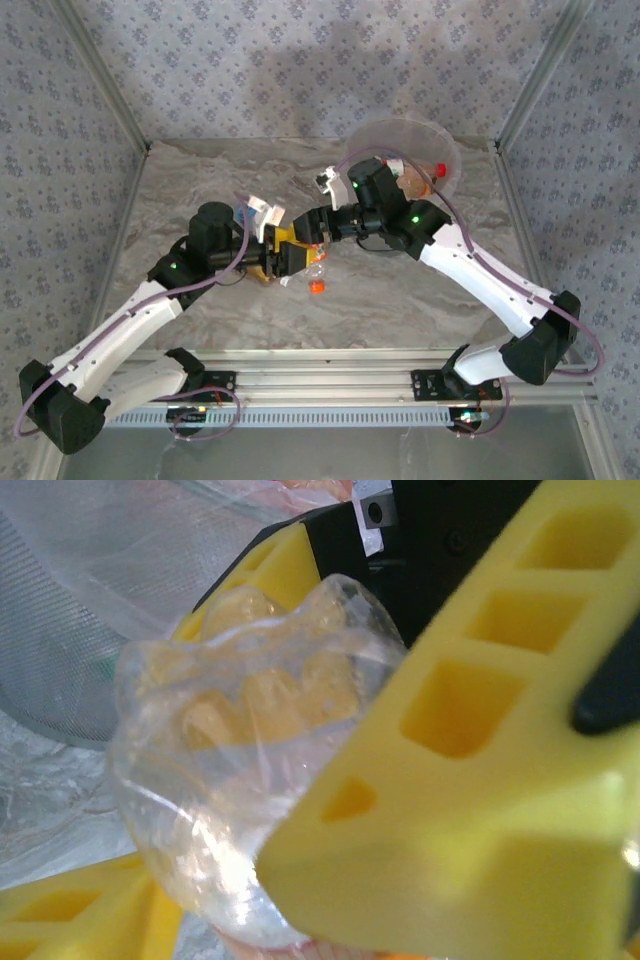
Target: Put the plastic bottles in the bin
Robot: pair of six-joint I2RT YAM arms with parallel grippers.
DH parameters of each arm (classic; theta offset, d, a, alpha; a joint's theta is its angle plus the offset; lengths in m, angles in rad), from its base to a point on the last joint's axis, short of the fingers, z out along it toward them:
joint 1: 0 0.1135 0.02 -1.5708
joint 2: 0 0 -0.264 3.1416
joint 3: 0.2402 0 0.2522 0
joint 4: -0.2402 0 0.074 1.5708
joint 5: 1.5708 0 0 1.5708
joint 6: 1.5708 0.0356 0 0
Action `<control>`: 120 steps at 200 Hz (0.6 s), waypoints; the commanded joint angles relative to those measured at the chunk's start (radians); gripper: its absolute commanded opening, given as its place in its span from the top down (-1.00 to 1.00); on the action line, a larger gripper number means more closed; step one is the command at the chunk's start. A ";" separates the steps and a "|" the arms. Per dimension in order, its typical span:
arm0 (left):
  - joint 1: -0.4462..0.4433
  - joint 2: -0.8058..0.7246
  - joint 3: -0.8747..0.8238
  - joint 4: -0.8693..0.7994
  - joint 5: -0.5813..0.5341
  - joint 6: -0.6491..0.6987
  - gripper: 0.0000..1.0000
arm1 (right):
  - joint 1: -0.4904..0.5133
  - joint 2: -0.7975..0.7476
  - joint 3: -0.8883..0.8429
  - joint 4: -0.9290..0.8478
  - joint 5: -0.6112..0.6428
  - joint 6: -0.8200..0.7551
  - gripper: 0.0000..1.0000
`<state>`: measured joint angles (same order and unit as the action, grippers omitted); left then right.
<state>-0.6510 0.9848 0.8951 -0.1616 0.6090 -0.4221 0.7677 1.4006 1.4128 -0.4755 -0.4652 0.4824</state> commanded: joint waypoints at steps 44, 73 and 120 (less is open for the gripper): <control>-0.007 -0.031 0.032 -0.008 0.032 0.013 -0.90 | 0.004 -0.033 0.058 -0.063 0.118 -0.014 -0.04; -0.006 -0.065 0.047 -0.055 0.035 0.083 -0.99 | -0.007 -0.058 0.110 -0.102 0.167 -0.068 -0.04; -0.006 -0.062 0.156 -0.167 -0.054 0.196 -0.99 | -0.082 -0.100 0.230 -0.121 0.324 -0.152 -0.03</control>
<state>-0.6510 0.9298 0.9695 -0.2718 0.5949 -0.3153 0.7246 1.3487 1.5600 -0.5777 -0.2737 0.3988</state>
